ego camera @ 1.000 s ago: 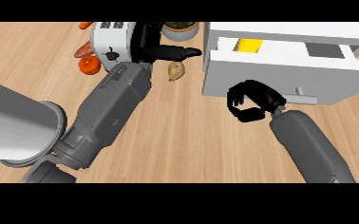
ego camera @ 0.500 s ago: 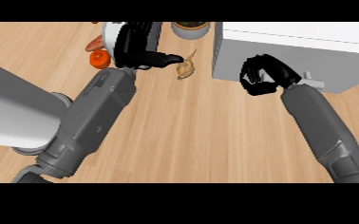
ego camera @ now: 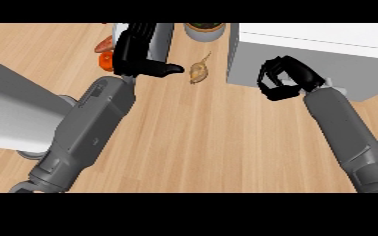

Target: Pick up the cup, place it into the drawer and close the drawer

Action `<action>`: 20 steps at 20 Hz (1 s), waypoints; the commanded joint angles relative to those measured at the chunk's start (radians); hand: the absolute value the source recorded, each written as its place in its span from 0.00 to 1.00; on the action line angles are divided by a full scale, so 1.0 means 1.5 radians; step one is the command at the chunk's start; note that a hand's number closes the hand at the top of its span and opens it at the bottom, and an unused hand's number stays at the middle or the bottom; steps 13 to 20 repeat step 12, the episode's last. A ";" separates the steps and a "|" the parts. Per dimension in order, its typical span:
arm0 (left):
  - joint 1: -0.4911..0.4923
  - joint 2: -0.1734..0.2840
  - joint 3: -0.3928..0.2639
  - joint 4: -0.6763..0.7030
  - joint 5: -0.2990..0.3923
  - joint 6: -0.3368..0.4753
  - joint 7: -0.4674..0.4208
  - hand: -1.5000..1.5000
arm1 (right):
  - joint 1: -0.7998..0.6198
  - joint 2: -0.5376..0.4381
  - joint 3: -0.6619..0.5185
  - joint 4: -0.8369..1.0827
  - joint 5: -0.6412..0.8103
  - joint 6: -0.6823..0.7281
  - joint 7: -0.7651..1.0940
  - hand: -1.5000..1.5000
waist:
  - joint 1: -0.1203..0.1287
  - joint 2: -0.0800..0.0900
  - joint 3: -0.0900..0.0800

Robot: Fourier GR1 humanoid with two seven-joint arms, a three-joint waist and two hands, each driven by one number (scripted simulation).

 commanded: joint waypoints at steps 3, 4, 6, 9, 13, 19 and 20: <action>0.019 0.005 -0.005 -0.015 0.002 -0.017 0.004 0.00 | -0.118 -0.083 -0.066 0.020 -0.012 -0.042 0.054 1.00 | 0.034 0.016 -0.004; 0.009 0.010 -0.003 -0.020 0.002 -0.020 0.005 0.00 | -0.112 -0.085 -0.069 0.015 -0.018 -0.038 0.049 1.00 | 0.033 0.016 -0.003; 0.022 0.010 -0.002 -0.017 0.007 -0.028 0.010 0.00 | -0.114 -0.081 -0.070 0.005 -0.025 -0.025 0.056 1.00 | 0.042 0.020 -0.004; 0.027 0.009 -0.001 -0.026 0.011 -0.034 0.006 0.00 | -0.105 -0.084 -0.073 -0.005 -0.032 -0.017 0.068 1.00 | 0.043 0.019 -0.005; 0.029 0.012 -0.002 -0.031 0.009 -0.033 0.007 0.00 | -0.097 -0.097 -0.077 -0.016 -0.042 0.006 0.071 1.00 | 0.045 0.019 -0.004; 0.029 0.012 -0.002 -0.031 0.009 -0.033 0.007 0.00 | -0.097 -0.097 -0.077 -0.016 -0.042 0.006 0.071 1.00 | 0.045 0.019 -0.004; 0.029 0.012 -0.002 -0.031 0.009 -0.033 0.007 0.00 | -0.097 -0.097 -0.077 -0.016 -0.042 0.006 0.071 1.00 | 0.045 0.019 -0.004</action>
